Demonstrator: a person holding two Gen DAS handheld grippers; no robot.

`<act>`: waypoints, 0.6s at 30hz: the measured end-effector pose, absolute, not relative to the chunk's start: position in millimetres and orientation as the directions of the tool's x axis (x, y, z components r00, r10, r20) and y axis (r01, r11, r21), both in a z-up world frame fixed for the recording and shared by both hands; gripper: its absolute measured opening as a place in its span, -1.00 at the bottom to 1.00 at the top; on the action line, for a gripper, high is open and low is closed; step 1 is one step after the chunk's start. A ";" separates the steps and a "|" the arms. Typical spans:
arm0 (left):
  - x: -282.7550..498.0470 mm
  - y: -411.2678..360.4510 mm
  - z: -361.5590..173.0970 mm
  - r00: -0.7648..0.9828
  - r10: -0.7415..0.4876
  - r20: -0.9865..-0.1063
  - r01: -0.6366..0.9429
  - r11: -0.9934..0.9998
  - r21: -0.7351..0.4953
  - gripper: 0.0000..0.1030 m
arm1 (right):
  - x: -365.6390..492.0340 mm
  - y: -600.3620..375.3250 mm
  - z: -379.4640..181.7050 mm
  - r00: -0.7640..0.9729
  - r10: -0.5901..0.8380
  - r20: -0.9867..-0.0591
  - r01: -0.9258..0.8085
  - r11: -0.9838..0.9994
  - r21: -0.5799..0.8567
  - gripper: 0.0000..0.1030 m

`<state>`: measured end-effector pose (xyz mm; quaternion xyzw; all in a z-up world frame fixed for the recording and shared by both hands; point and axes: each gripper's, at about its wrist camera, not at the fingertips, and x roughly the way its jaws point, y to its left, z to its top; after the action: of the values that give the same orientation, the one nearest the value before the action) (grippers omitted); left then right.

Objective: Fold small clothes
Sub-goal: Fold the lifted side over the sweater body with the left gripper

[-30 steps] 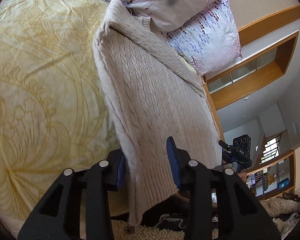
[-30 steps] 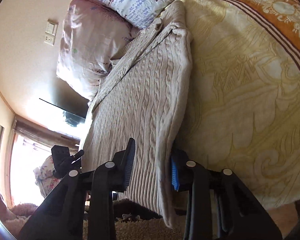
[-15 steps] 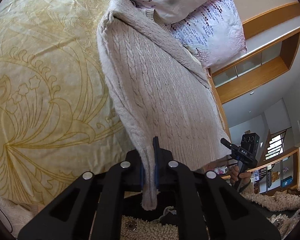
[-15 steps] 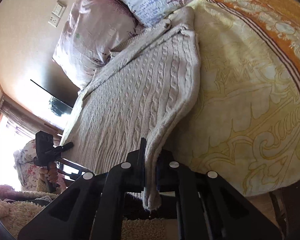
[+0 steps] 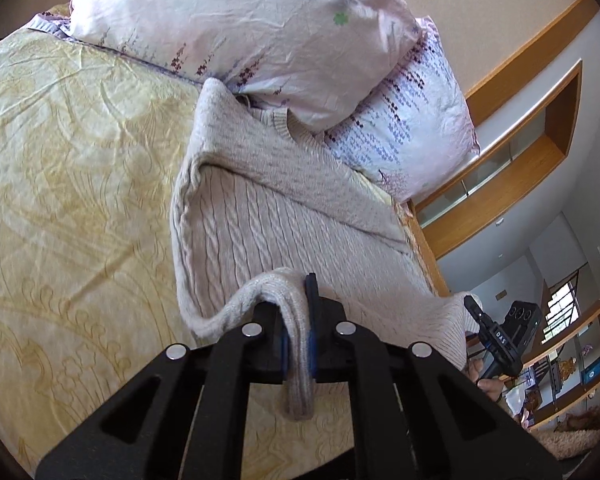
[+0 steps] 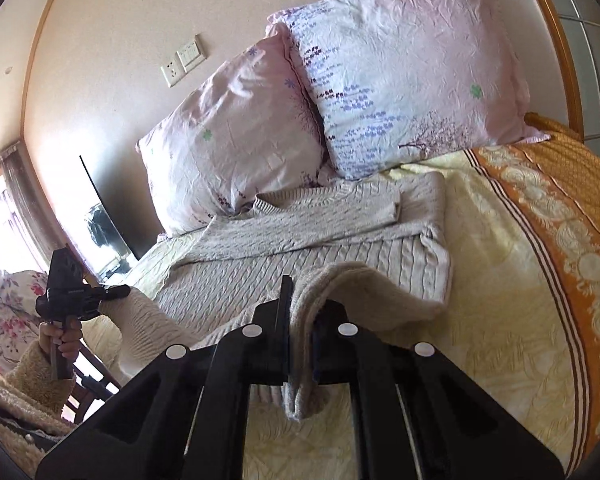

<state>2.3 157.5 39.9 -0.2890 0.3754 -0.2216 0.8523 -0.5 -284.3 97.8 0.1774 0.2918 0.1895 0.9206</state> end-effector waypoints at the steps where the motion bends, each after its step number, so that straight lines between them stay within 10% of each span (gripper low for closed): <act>1: 11.1 159.4 43.3 0.634 -0.586 -0.505 0.153 0.735 -0.661 -0.88 | 5.9 -284.5 100.4 0.768 0.441 -0.464 -0.239 0.870 0.430 -0.86; 18: 166.7 157.9 51.7 0.745 -0.460 -0.483 0.025 0.743 -0.669 -0.88 | 155.9 -293.3 87.9 0.840 0.260 -0.476 -0.013 0.887 0.462 -0.86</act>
<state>166.7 157.9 51.7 -0.3305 0.3288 -0.1390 0.8737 155.9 -293.3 87.9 0.2262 0.2728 0.0731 0.9322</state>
